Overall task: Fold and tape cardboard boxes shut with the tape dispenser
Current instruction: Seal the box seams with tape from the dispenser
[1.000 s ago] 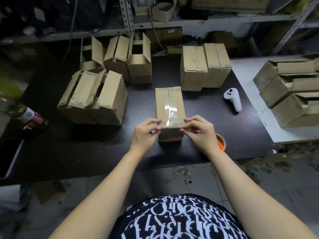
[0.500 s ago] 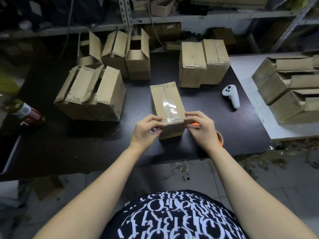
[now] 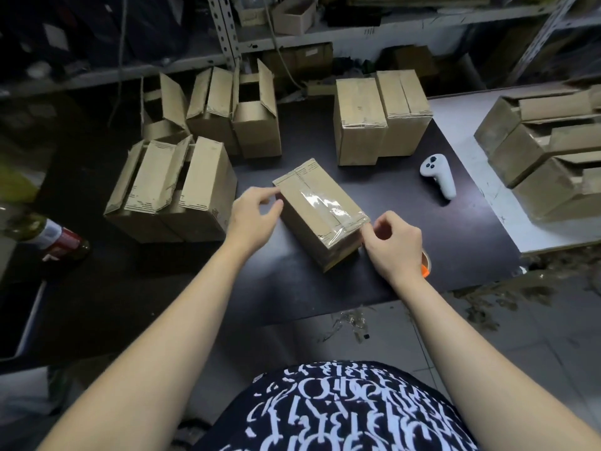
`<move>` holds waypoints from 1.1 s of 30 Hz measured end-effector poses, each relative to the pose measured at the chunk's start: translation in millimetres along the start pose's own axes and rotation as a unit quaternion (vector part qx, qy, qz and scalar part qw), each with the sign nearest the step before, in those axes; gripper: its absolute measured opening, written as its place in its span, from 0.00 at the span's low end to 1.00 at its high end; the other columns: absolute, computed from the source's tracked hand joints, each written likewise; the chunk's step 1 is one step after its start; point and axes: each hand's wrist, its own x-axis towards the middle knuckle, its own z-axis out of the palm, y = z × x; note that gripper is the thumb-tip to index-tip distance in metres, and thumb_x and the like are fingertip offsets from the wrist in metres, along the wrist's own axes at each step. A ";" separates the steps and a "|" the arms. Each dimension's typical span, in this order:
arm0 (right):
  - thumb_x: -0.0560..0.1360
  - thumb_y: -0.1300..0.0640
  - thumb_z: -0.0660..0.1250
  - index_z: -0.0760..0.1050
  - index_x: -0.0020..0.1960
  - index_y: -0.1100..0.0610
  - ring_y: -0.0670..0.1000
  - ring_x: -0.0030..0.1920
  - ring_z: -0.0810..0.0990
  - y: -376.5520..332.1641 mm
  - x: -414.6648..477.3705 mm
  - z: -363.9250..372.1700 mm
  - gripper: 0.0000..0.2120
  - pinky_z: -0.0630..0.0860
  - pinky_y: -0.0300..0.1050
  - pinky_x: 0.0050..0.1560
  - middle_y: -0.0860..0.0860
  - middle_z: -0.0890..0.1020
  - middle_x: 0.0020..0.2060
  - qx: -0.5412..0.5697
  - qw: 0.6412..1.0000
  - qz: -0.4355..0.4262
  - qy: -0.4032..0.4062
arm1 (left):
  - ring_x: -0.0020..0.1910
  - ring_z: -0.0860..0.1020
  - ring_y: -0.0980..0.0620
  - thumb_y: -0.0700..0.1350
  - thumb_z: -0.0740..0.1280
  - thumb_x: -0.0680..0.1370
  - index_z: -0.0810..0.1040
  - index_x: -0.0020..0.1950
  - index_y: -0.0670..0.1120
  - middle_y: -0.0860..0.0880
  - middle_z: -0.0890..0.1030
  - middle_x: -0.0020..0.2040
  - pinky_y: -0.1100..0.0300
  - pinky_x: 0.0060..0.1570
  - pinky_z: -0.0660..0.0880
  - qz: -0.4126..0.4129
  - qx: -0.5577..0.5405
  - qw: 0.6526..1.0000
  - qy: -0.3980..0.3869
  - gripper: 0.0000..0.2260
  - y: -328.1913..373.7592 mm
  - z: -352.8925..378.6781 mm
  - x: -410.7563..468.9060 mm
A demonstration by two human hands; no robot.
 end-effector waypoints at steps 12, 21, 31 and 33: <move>0.72 0.46 0.78 0.78 0.65 0.52 0.43 0.56 0.81 1.9 -0.8 12.1 0.25 0.75 0.28 0.52 0.45 0.82 0.58 0.087 0.989 0.010 -0.118 | 0.52 0.78 0.52 0.50 0.69 0.81 0.73 0.73 0.51 0.53 0.78 0.46 0.53 0.60 0.76 -0.111 -0.082 0.990 -0.011 0.20 -3.4 2.3 43.8; 0.75 0.54 0.76 0.77 0.68 0.54 0.47 0.61 0.78 -1.0 14.6 24.3 0.22 0.74 0.40 0.60 0.48 0.81 0.61 0.044 0.997 0.011 -0.061 | 0.66 0.75 0.47 0.45 0.74 0.78 0.67 0.77 0.53 0.49 0.75 0.67 0.43 0.66 0.76 -0.121 -0.124 0.984 -0.043 0.30 -21.9 -1.9 13.5; 0.77 0.55 0.74 0.75 0.70 0.52 0.42 0.59 0.77 -22.5 21.0 31.6 0.22 0.73 0.38 0.60 0.42 0.79 0.58 0.076 0.984 0.004 -0.160 | 0.56 0.78 0.52 0.48 0.81 0.69 0.77 0.57 0.53 0.53 0.79 0.53 0.55 0.59 0.75 -0.118 -0.118 0.985 -0.044 0.21 -33.0 -1.7 -7.3; 0.77 0.56 0.74 0.76 0.70 0.52 0.44 0.60 0.77 -18.6 21.7 30.5 0.22 0.73 0.40 0.62 0.43 0.80 0.60 0.052 0.984 -0.018 -0.169 | 0.55 0.79 0.51 0.50 0.82 0.68 0.76 0.58 0.53 0.52 0.78 0.51 0.56 0.56 0.76 -0.121 -0.117 0.985 -0.046 0.22 -31.4 1.8 -14.5</move>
